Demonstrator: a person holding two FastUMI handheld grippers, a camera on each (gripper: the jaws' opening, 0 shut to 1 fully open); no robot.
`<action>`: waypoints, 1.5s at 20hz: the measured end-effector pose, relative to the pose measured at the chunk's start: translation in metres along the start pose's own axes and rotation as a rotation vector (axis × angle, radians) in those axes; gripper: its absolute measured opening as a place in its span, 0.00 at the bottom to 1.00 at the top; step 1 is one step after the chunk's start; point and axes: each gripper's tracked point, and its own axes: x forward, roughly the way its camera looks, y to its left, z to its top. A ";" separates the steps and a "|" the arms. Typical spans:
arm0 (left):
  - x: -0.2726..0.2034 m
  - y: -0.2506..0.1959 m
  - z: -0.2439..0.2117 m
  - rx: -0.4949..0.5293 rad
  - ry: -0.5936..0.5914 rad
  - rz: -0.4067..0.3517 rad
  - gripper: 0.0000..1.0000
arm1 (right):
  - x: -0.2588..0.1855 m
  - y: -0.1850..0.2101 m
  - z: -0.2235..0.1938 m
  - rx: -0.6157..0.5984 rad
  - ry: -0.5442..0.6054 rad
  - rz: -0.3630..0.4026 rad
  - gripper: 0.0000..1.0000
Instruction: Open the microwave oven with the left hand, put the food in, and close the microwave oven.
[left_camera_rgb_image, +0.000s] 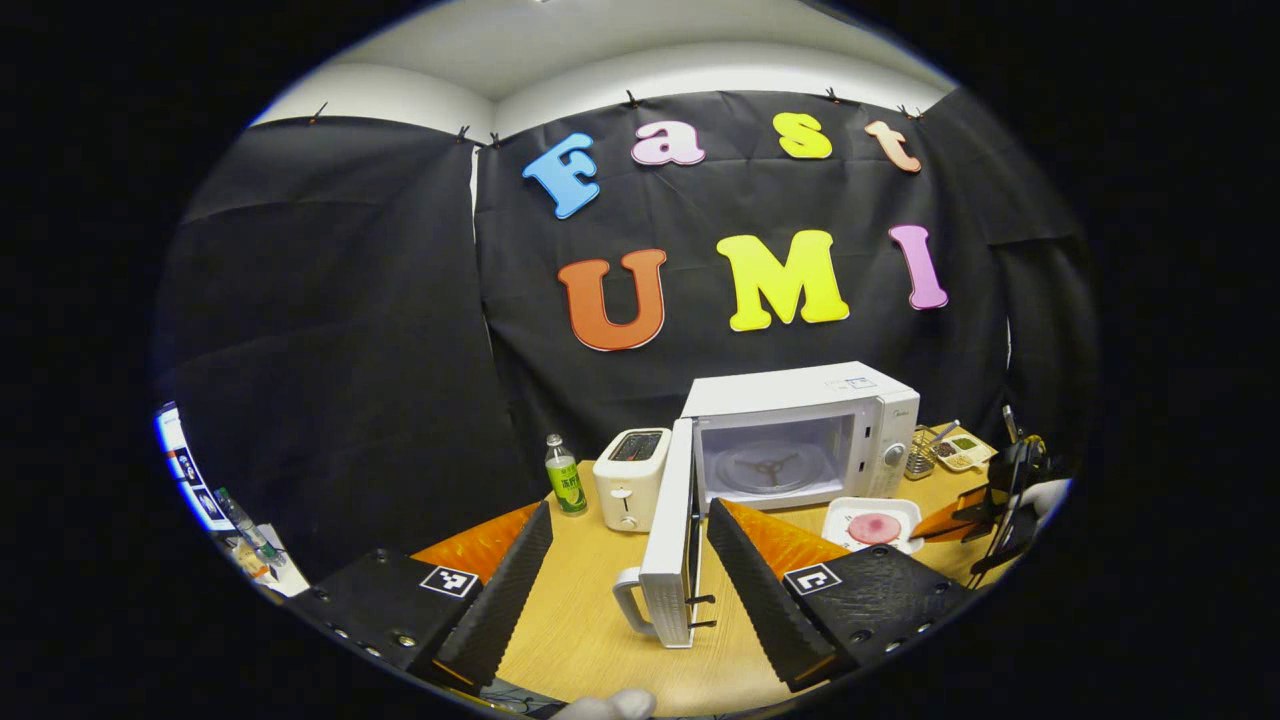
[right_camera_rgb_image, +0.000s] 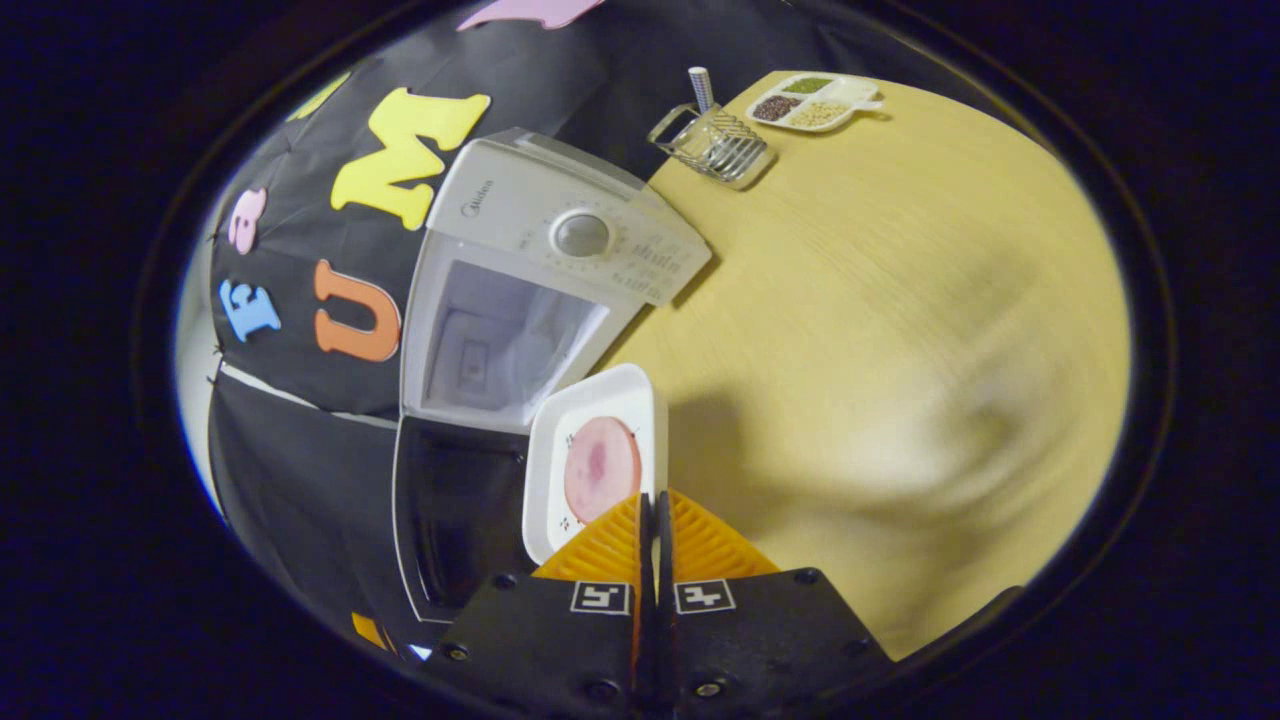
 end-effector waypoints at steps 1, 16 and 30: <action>0.003 0.004 0.000 0.000 -0.002 -0.001 0.95 | 0.012 0.017 0.002 0.011 -0.053 0.015 0.03; 0.033 0.033 -0.036 -0.018 0.020 -0.034 0.95 | 0.202 0.106 0.043 0.299 -0.500 -0.028 0.03; 0.055 0.067 -0.051 0.012 0.028 0.017 0.95 | 0.217 0.123 0.084 0.044 -0.658 -0.037 0.54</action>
